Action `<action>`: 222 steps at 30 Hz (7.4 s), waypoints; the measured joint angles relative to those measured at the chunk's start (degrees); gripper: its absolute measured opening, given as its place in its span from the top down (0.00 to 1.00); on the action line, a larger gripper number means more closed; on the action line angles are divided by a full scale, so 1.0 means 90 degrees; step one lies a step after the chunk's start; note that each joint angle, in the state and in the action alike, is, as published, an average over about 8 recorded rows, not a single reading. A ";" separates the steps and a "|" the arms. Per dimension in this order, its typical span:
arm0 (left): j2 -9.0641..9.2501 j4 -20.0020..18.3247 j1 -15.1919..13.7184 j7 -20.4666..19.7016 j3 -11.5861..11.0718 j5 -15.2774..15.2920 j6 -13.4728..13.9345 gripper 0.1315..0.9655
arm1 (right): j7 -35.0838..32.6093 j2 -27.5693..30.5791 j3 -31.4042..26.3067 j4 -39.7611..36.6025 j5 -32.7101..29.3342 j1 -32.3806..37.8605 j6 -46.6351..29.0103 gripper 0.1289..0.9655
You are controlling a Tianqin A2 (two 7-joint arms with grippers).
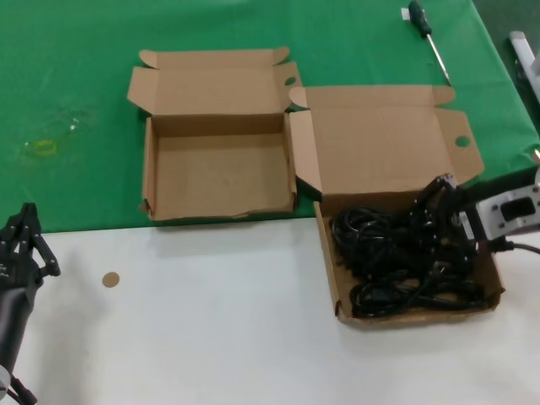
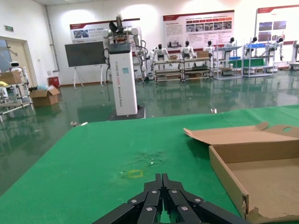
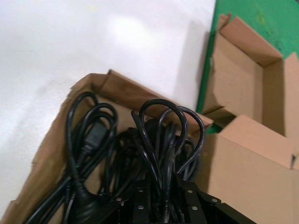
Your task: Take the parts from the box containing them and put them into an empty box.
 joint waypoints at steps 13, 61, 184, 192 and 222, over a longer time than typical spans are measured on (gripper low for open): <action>0.0000 0.0000 0.0000 0.0000 0.0000 0.0000 0.0000 0.98 | 0.1215 -0.0364 -0.0063 0.0380 -0.0455 0.0630 -0.0083 0.87; 0.0000 0.0000 0.0000 0.0000 0.0000 0.0000 0.0000 0.98 | 0.2235 -0.4256 -0.1123 -0.2508 -0.2148 0.2334 0.1583 0.88; 0.0000 0.0000 0.0000 0.0002 0.0000 -0.0002 0.0000 0.00 | 0.2318 -0.3410 0.2480 0.1429 0.2133 -0.4163 0.6492 0.00; 0.0000 0.0000 0.0000 0.0002 0.0000 -0.0002 0.0000 0.00 | 0.2367 -0.3325 0.2771 0.1800 0.2464 -0.4696 0.6839 0.00; 0.0000 0.0000 0.0000 0.0002 0.0000 -0.0002 0.0000 0.00 | 0.2370 -0.3321 0.2787 0.1822 0.2484 -0.4727 0.6859 0.00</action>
